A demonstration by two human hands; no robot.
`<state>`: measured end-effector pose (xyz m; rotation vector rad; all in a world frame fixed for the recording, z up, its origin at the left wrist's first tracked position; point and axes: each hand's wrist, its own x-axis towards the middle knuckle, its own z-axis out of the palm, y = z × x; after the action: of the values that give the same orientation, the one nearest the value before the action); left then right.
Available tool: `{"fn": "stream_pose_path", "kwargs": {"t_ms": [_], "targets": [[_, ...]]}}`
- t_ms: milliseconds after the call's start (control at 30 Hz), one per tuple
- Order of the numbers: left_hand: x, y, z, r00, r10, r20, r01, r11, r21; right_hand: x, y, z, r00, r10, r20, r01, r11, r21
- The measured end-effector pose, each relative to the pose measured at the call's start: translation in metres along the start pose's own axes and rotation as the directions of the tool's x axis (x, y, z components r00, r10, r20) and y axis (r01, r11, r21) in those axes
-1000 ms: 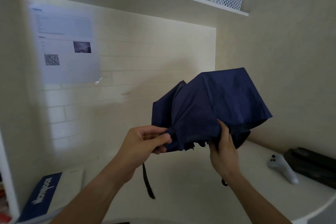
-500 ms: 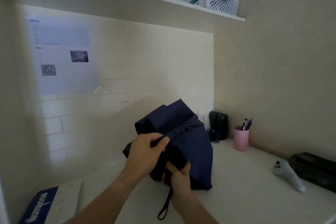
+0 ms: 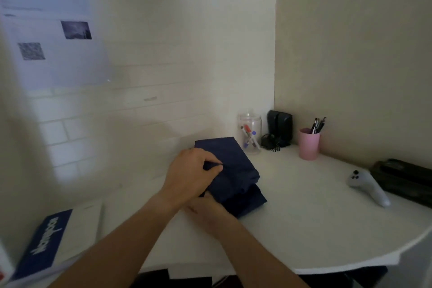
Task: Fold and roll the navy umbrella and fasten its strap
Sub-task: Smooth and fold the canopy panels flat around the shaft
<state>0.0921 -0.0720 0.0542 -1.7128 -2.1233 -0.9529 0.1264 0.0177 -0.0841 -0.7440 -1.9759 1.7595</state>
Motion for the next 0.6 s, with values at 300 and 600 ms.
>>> {"fn": "stream_pose_path", "kwargs": {"t_ms": [300, 600], "targets": [[-0.096, 0.019, 0.034, 0.999, 0.008, -0.05, -0.011, 0.998, -0.061, -0.119, -0.011, -0.102, 0.888, 0.311, -0.338, -0.171, 0.907, 0.386], [-0.164, 0.056, 0.086, 0.889, 0.287, 0.355, -0.374, 0.904, 0.206, -0.127, -0.003, -0.105, 0.865, 0.245, -0.439, -0.17, 0.964, 0.202]]}}
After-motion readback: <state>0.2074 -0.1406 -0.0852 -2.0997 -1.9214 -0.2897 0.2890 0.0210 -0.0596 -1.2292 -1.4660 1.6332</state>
